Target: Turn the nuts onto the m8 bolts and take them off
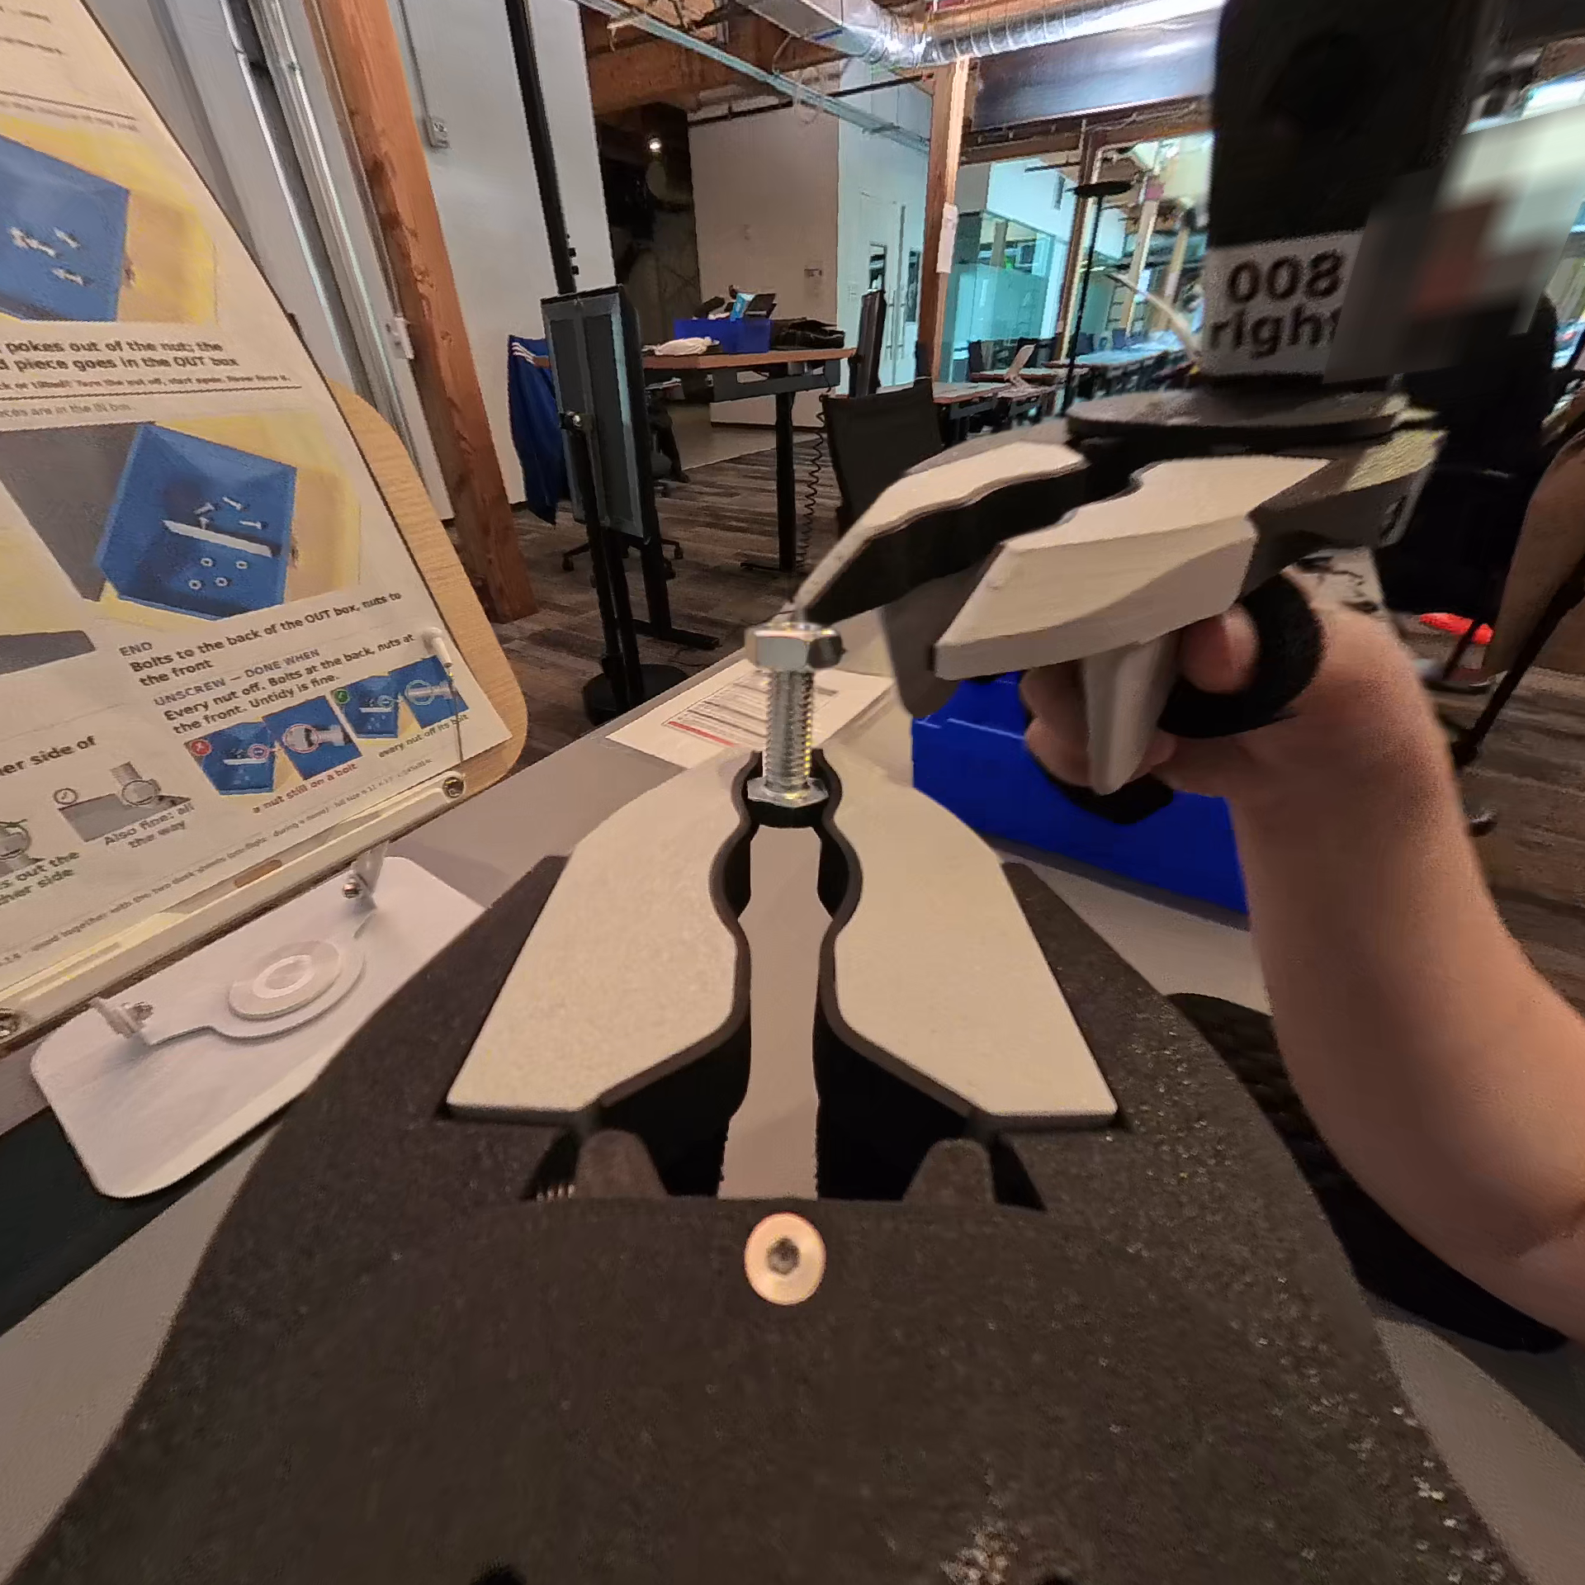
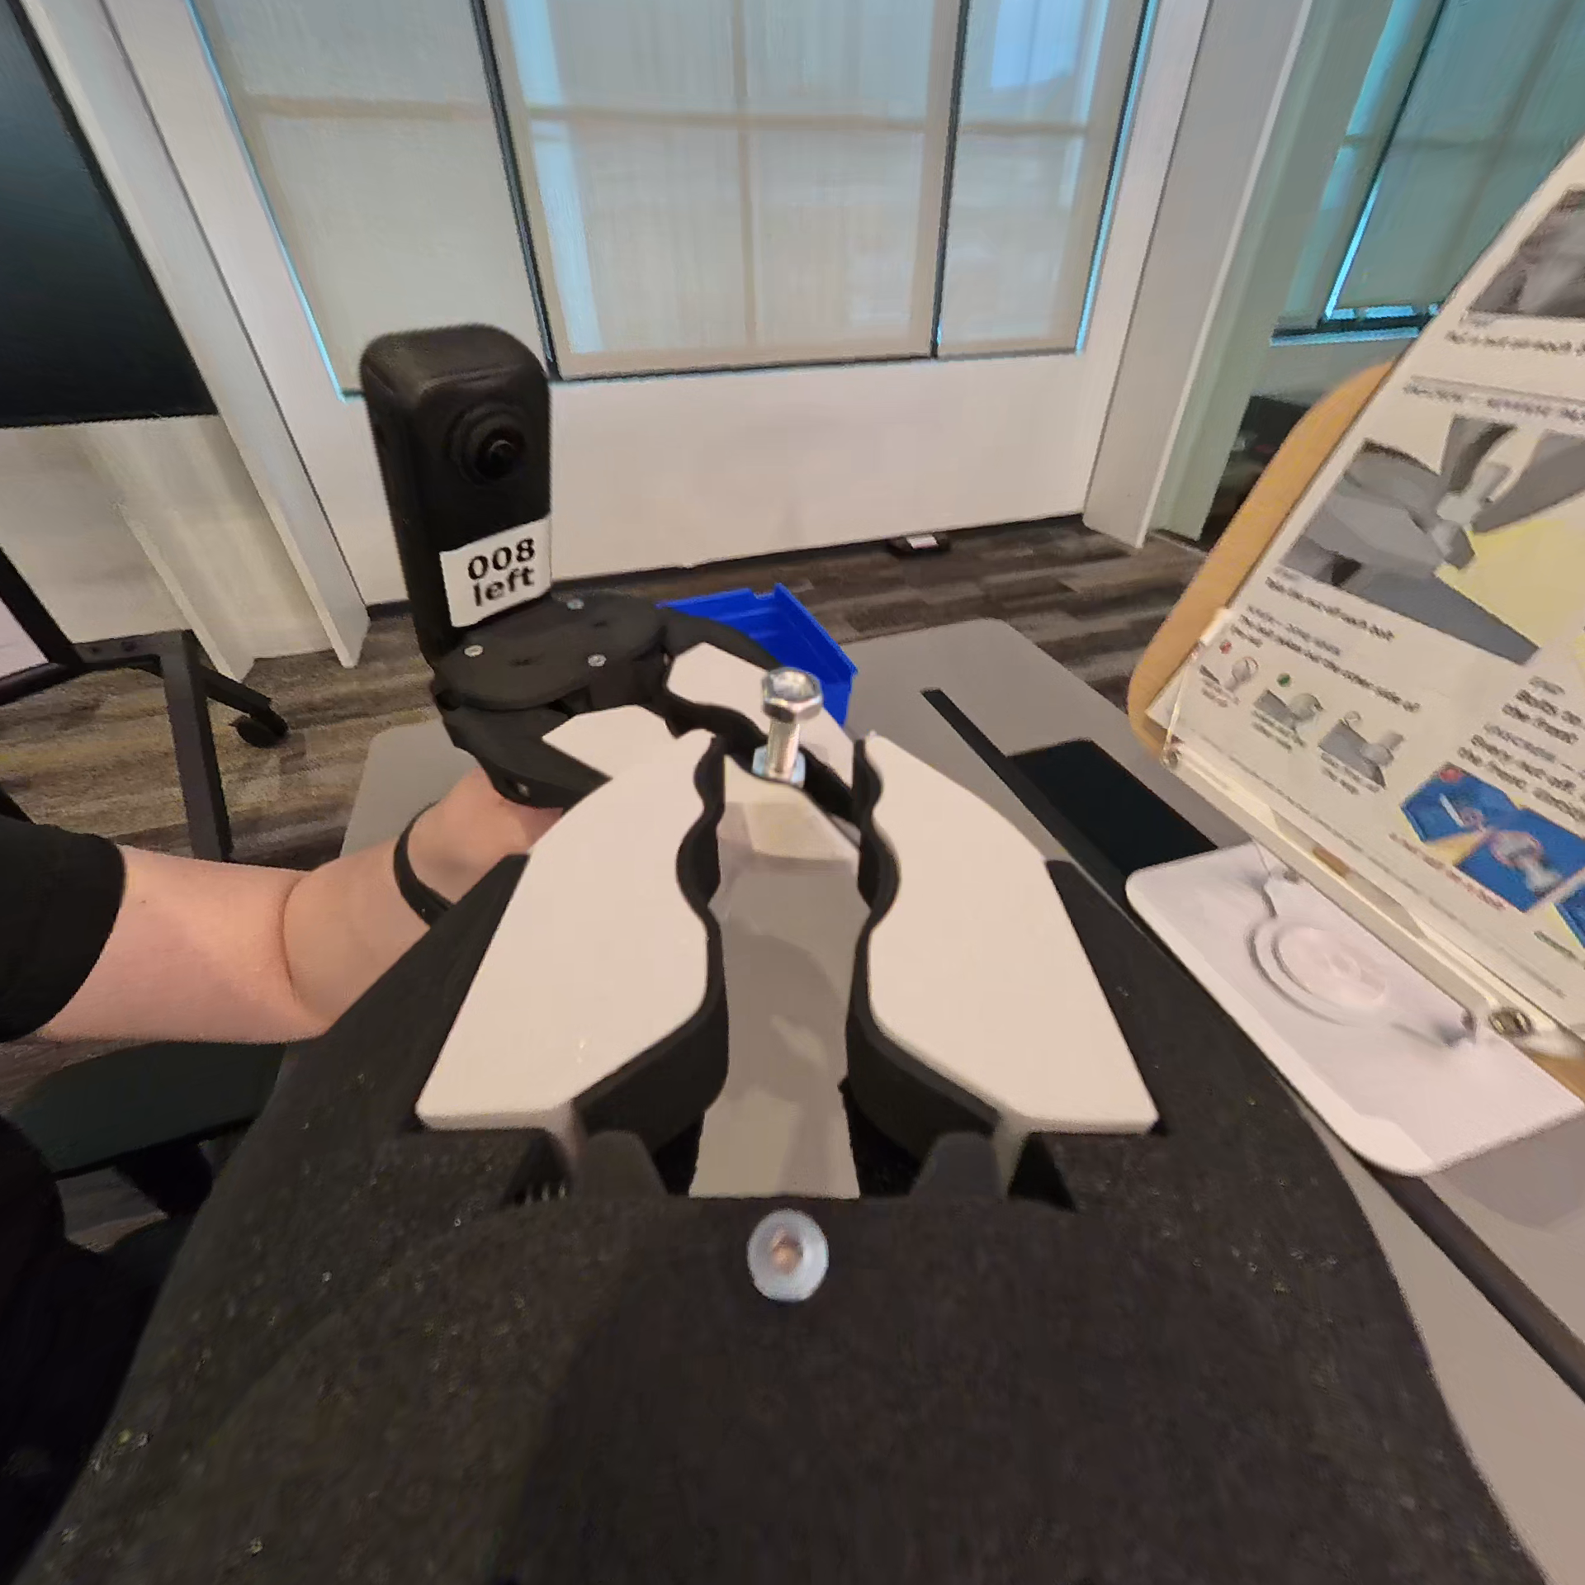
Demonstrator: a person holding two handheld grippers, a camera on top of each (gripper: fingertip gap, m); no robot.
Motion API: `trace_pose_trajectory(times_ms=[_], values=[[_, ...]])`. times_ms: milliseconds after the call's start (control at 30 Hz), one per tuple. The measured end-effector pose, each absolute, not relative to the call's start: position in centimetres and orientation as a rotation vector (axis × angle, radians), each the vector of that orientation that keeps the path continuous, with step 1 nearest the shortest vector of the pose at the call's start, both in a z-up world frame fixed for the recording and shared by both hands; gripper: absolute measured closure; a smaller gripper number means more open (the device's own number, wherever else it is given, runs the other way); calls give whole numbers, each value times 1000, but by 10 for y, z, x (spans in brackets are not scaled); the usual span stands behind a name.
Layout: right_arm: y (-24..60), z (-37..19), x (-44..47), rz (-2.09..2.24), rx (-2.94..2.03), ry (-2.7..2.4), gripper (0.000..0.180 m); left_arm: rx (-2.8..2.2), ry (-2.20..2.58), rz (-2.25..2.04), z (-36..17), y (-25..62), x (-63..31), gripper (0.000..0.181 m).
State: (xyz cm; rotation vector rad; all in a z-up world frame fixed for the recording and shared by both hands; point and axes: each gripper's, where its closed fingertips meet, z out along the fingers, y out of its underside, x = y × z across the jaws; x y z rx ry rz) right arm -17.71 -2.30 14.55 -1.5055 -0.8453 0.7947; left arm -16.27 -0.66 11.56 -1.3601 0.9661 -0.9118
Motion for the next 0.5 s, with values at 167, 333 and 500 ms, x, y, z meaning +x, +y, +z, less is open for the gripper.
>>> trace_pose_trajectory(times_ms=[167,333,500], values=[[-15,153,-159,846,-1652,-742,153,-1378,949,-878,111,3,-164,171],[11,162,-163,852,-1919,-756,160,-1418,905,-803,103,18,-168,171],[28,141,-171,778,-2252,-768,147,-1451,871,-690,94,33,-171,171]])
